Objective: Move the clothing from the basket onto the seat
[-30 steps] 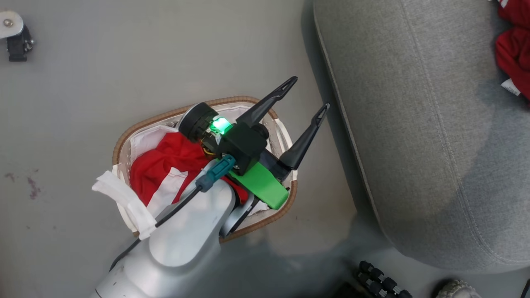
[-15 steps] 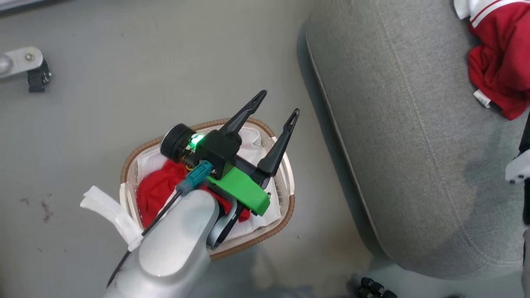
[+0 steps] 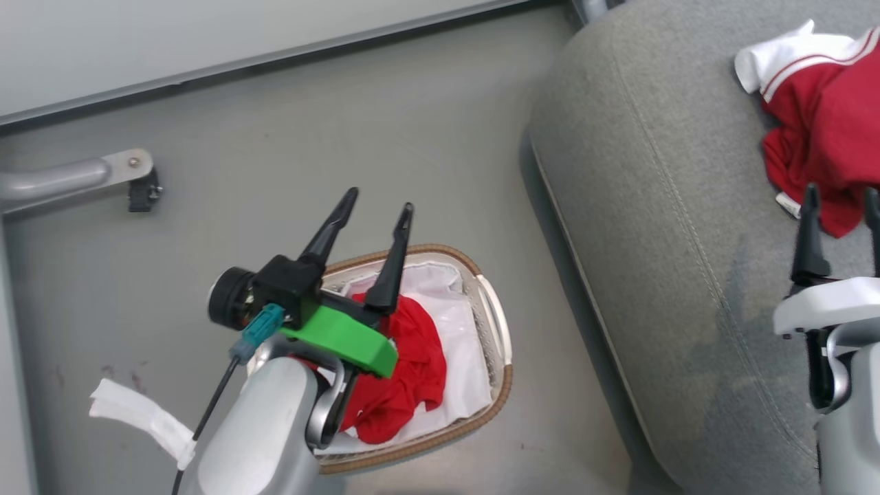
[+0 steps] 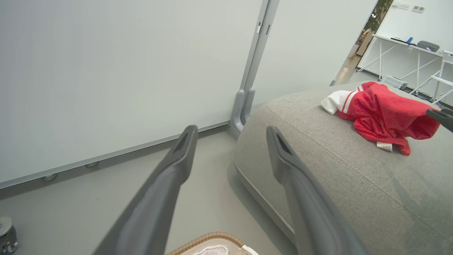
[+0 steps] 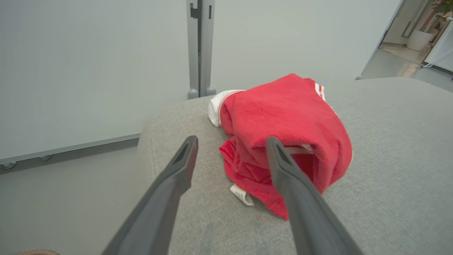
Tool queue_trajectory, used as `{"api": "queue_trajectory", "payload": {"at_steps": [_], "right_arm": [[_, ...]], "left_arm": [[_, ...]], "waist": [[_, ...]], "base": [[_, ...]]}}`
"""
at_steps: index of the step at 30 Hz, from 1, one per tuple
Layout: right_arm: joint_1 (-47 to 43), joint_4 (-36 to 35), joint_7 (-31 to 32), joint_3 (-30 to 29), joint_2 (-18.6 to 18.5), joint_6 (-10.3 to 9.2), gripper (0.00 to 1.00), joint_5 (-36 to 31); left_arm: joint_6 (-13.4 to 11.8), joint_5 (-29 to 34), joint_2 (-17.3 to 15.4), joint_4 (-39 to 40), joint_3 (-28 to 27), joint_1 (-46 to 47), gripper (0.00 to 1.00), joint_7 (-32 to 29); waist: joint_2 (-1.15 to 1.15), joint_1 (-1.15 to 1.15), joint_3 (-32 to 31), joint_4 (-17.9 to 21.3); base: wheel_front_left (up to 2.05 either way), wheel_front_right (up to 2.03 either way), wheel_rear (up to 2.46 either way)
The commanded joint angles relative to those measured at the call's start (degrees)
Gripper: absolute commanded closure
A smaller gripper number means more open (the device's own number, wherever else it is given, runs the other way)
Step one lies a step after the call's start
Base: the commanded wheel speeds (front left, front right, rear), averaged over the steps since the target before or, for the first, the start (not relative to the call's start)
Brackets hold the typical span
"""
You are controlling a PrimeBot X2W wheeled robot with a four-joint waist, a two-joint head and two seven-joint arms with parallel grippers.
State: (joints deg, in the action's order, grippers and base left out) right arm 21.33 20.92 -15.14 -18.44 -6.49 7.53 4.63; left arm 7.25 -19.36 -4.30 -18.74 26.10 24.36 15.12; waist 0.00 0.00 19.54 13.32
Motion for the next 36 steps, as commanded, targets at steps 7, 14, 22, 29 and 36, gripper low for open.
{"api": "queue_trajectory", "payload": {"at_steps": [7,14,22,29,36], "right_arm": [[-1.77,-2.75,-0.01,6.83,1.56,-0.08,0.0,1.26],[-4.02,-3.11,-0.01,10.39,2.76,-0.08,0.0,1.91],[-7.98,-2.45,0.0,12.18,3.23,-0.08,0.0,3.29],[-12.03,-1.83,0.0,12.29,3.4,-0.08,0.0,2.96],[-14.52,-1.36,0.0,12.97,3.45,-0.08,0.0,3.69]], "left_arm": [[-1.21,4.32,0.66,0.42,-8.78,-5.42,0.0,0.05],[-1.72,7.23,0.97,0.38,-16.24,-10.53,0.0,0.05],[-0.82,9.46,1.18,1.1,-21.46,-16.81,0.0,0.05],[-0.31,9.95,1.35,1.25,-24.11,-21.3,0.0,0.05],[-0.26,7.92,1.37,0.86,-24.2,-23.83,0.0,0.05]], "waist": [[0.0,0.0,-6.37,-7.36],[0.0,0.0,-9.87,-10.91],[0.0,0.0,-13.43,-13.05],[0.0,0.0,-16.11,-13.44],[0.0,0.0,-17.21,-12.99]], "base": [[0.0,0.0,0.0],[0.0,0.0,0.0],[0.0,0.0,0.0],[0.0,0.0,0.0],[0.0,0.0,0.0]]}}
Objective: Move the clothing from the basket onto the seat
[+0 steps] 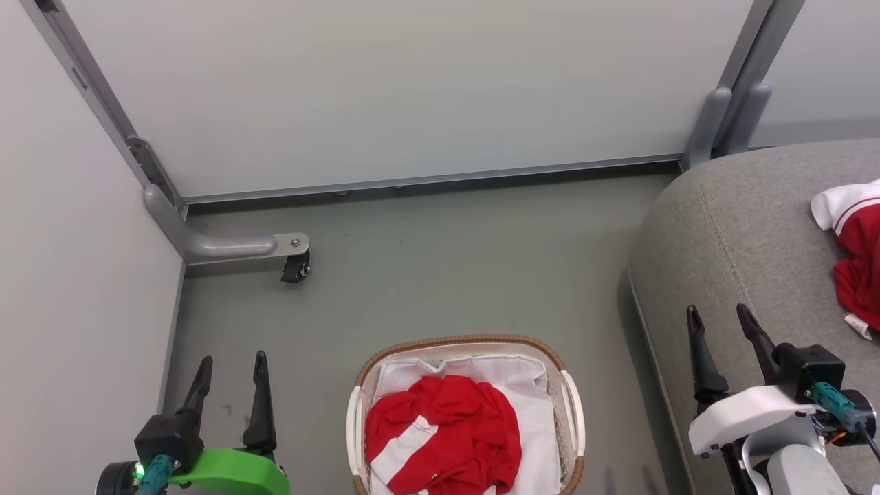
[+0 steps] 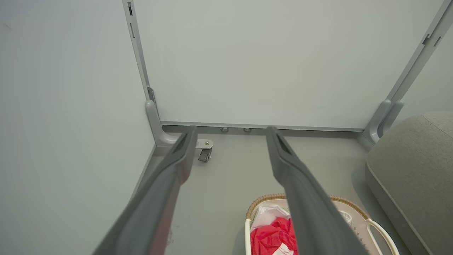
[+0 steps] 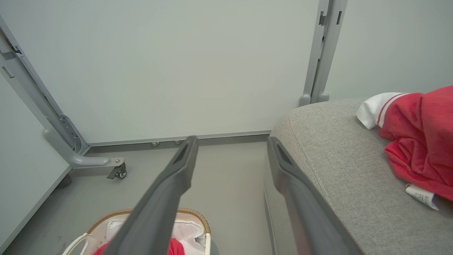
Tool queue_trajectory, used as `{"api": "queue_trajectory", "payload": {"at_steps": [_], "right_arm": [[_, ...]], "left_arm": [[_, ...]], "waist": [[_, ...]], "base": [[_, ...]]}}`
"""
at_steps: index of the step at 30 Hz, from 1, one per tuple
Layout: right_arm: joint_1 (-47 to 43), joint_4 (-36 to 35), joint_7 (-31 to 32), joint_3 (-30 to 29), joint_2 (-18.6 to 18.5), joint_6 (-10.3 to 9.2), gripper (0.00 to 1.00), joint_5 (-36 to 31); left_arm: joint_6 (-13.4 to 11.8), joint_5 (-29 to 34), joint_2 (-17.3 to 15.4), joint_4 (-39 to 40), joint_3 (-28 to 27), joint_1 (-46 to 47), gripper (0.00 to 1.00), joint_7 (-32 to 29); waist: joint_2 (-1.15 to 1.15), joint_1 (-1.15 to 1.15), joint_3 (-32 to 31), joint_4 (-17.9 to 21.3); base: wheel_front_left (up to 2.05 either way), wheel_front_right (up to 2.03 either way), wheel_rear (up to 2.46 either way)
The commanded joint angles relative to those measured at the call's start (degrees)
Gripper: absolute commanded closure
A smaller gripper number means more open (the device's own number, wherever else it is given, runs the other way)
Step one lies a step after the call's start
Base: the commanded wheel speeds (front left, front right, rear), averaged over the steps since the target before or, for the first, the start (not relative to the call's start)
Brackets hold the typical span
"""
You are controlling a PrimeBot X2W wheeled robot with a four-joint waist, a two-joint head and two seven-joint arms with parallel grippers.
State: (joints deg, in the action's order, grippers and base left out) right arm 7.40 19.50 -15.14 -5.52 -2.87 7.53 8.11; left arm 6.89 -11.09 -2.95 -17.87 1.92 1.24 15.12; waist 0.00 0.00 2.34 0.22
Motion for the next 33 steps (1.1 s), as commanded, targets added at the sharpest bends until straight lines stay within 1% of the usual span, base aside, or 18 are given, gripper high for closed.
{"api": "queue_trajectory", "payload": {"at_steps": [1,9,17,23,27,33], "right_arm": [[-0.73,0.06,0.0,0.26,-0.15,-0.08,0.0,0.4],[1.89,-1.44,0.0,1.26,-0.15,-0.08,0.0,0.84],[7.92,-4.34,0.0,3.93,-0.14,-0.08,0.0,2.36],[12.73,-7.08,0.0,6.62,-0.14,-0.08,0.0,4.18],[15.45,-8.92,0.0,7.64,-0.13,-0.08,0.0,5.84],[18.65,-11.64,0.0,9.2,-0.11,-0.08,0.0,7.57]], "left_arm": [[0.06,-0.64,0.02,0.03,0.14,-0.86,0.0,0.05],[-0.02,-1.46,0.0,-0.12,2.05,1.87,0.0,0.05],[0.34,-0.7,-0.02,-2.68,6.19,8.94,0.0,0.05],[0.57,0.57,-0.05,-7.37,9.01,15.98,0.0,0.05],[0.65,1.74,-0.27,-10.69,12.08,21.13,0.0,0.05],[0.68,2.75,-2.73,-15.89,18.92,28.27,0.0,0.04]], "waist": [[0.0,0.0,0.1,0.22],[0.0,0.0,3.95,1.45],[0.0,0.0,12.98,4.85],[0.0,0.0,20.25,8.09],[0.0,0.0,24.91,9.96],[0.0,0.0,31.49,12.45]], "base": [[0.0,0.0,0.0],[0.0,0.0,0.0],[0.0,0.0,0.0],[0.0,0.0,0.0],[0.0,0.0,0.0],[0.0,0.0,0.0]]}}
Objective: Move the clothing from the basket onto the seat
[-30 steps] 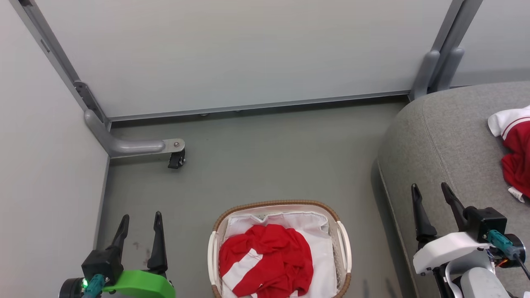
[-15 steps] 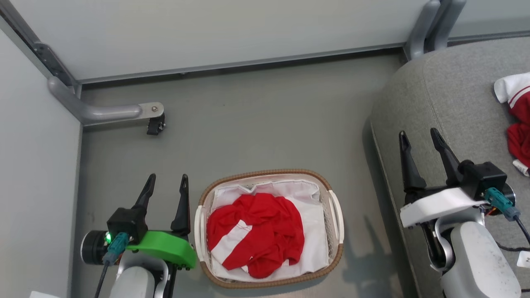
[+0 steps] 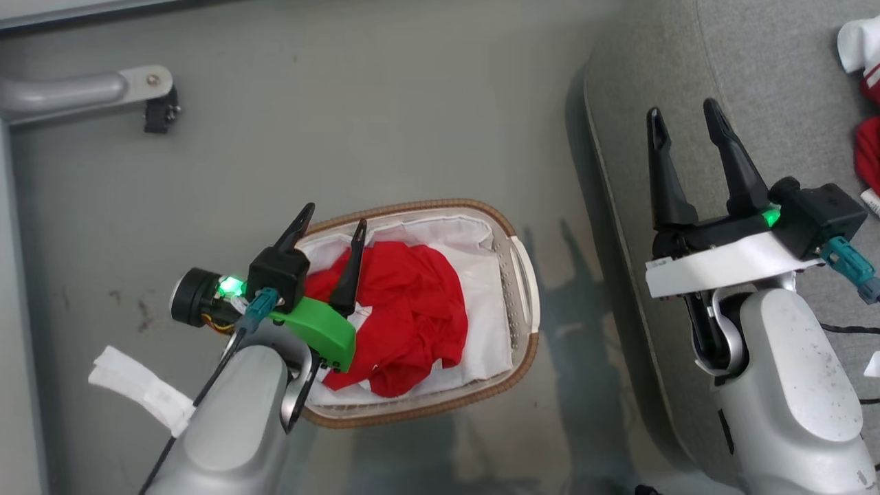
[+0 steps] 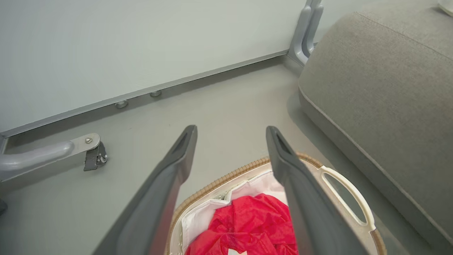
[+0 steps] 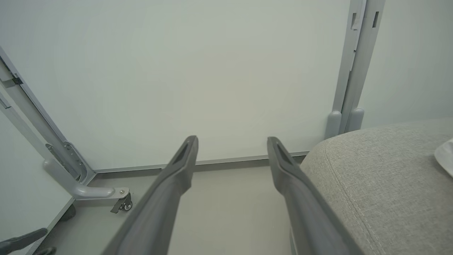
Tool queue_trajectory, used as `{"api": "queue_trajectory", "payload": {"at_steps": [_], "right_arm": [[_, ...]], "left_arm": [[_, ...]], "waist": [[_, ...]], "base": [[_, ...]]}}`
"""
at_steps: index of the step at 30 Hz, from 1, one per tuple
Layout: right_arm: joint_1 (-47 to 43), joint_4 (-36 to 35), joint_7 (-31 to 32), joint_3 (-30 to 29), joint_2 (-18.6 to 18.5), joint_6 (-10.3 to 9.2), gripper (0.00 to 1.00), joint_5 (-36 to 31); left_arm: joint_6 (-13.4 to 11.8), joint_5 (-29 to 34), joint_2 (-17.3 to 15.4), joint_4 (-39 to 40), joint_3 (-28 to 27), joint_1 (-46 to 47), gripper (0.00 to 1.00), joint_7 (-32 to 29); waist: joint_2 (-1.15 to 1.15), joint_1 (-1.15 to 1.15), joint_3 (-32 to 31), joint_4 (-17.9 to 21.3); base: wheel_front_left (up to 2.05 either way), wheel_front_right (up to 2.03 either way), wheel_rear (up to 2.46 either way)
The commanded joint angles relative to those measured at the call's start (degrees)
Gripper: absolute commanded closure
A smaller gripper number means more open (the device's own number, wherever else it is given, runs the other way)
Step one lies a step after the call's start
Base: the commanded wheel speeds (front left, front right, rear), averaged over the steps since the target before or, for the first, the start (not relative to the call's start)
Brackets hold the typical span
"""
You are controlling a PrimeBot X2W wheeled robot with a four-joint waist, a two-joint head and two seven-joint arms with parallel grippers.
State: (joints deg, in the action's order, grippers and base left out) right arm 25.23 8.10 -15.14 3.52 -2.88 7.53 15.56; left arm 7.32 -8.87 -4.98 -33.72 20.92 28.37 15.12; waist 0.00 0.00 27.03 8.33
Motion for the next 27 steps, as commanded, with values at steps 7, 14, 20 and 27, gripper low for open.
{"api": "queue_trajectory", "payload": {"at_steps": [7,14,20,27], "right_arm": [[3.64,-2.45,0.0,1.88,-0.08,-0.08,0.0,2.2],[5.47,-4.38,0.0,2.92,-0.09,-0.08,0.0,4.33],[6.08,-5.67,0.0,3.72,-0.07,-0.08,0.0,5.45],[4.76,-5.95,0.0,3.86,-0.08,-0.08,0.0,6.69]], "left_arm": [[0.25,0.19,-3.41,-6.08,7.47,7.93,0.0,0.05],[0.21,-0.62,-5.27,-12.2,14.07,13.94,0.0,0.05],[0.2,-0.32,-5.84,-21.33,21.24,19.05,0.0,0.04],[0.21,-0.91,-5.08,-30.8,28.44,25.11,0.0,-2.98]], "waist": [[0.0,0.0,13.4,6.79],[0.0,0.0,19.15,8.81],[0.0,0.0,22.87,10.5],[0.0,0.0,25.83,11.7]], "base": [[0.0,0.0,0.0],[0.0,0.0,0.0],[0.0,0.0,0.0],[0.0,0.0,0.0]]}}
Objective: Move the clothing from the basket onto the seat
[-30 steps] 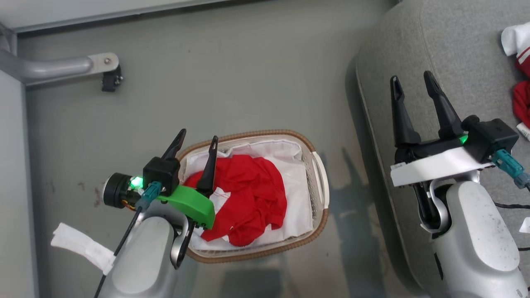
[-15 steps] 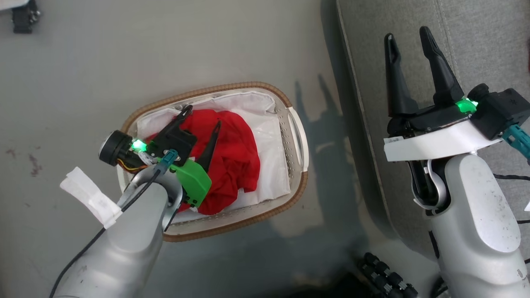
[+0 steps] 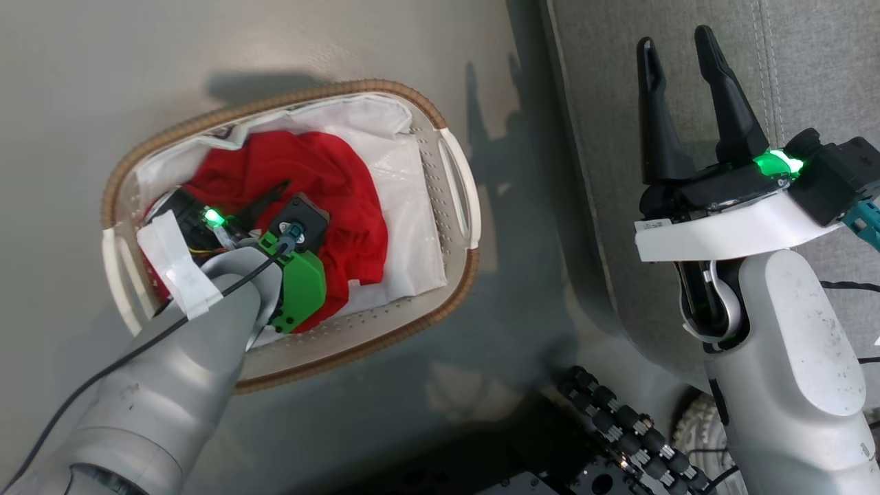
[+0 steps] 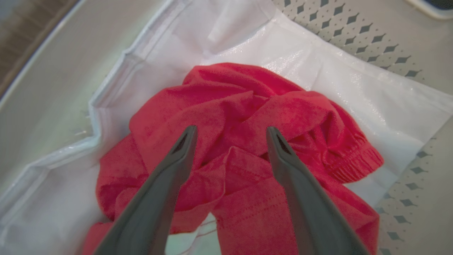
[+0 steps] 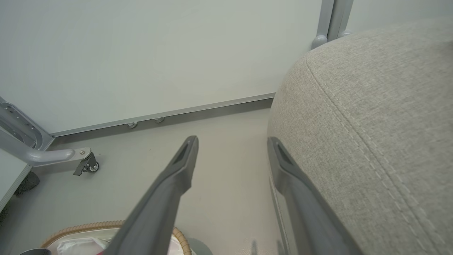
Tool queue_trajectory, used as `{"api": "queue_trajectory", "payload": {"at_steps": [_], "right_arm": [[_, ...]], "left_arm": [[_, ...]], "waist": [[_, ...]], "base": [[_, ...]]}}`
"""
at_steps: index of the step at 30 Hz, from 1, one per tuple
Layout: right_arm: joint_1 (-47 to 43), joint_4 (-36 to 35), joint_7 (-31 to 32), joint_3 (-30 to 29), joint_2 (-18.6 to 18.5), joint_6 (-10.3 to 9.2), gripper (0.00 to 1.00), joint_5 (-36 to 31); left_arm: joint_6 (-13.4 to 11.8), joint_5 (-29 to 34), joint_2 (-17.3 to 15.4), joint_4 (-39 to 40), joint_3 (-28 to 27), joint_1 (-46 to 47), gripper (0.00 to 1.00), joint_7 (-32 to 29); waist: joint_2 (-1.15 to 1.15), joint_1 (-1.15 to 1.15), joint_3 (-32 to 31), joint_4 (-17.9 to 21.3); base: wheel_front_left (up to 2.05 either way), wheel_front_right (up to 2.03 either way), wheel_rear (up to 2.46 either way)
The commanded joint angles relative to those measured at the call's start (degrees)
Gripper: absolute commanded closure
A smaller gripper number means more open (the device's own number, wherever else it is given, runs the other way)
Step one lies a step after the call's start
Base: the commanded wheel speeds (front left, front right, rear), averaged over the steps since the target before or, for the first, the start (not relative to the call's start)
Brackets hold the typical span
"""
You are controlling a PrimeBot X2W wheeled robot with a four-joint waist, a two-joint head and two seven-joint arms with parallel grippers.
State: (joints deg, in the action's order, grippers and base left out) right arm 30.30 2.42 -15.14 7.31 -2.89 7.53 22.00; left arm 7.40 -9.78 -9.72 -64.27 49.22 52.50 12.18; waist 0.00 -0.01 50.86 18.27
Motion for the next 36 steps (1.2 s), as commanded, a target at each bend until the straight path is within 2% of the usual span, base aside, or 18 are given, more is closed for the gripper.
{"api": "queue_trajectory", "payload": {"at_steps": [1,9,15,16,17,22,36], "right_arm": [[-0.46,-0.28,0.0,0.11,-0.09,-0.08,0.0,0.41],[-1.12,-0.67,0.0,0.77,-0.09,-0.08,0.0,1.95],[-1.15,-0.48,0.0,0.97,-0.09,-0.08,0.0,2.57],[-1.03,-0.37,0.0,0.98,-0.09,-0.08,0.0,2.64],[-0.88,-0.23,0.0,0.97,-0.09,-0.08,0.0,2.66],[-0.58,0.27,0.0,0.36,-0.09,-0.08,0.0,2.13],[-2.18,4.25,0.0,-2.34,-0.14,-0.08,0.0,-2.62]], "left_arm": [[0.13,0.09,-0.36,-1.49,1.01,1.84,0.0,-0.72],[0.13,-0.51,-1.28,-7.87,3.89,5.06,0.0,-8.14],[0.13,-2.88,0.02,-8.81,5.98,3.61,0.0,-13.05],[0.13,-3.35,0.22,-8.87,6.11,3.43,0.41,-13.53],[0.13,-3.94,0.45,-8.92,6.42,3.01,1.0,-14.07],[0.13,-6.78,0.97,-8.22,7.34,2.03,1.0,-13.49],[0.13,-16.61,4.66,-4.04,7.87,-1.93,1.0,-2.75]], "waist": [[0.0,0.01,2.28,1.94],[0.0,0.01,3.5,3.01],[0.0,0.01,3.41,3.08],[0.0,0.01,3.3,3.07],[0.0,0.01,3.09,3.07],[0.0,0.01,1.28,2.64],[0.0,0.01,-11.3,-2.72]], "base": [[0.0,0.0,0.0],[0.0,0.0,0.0],[0.0,0.0,0.0],[0.0,0.0,0.0],[0.0,0.0,0.0],[0.0,0.0,0.0],[0.0,0.0,0.0]]}}
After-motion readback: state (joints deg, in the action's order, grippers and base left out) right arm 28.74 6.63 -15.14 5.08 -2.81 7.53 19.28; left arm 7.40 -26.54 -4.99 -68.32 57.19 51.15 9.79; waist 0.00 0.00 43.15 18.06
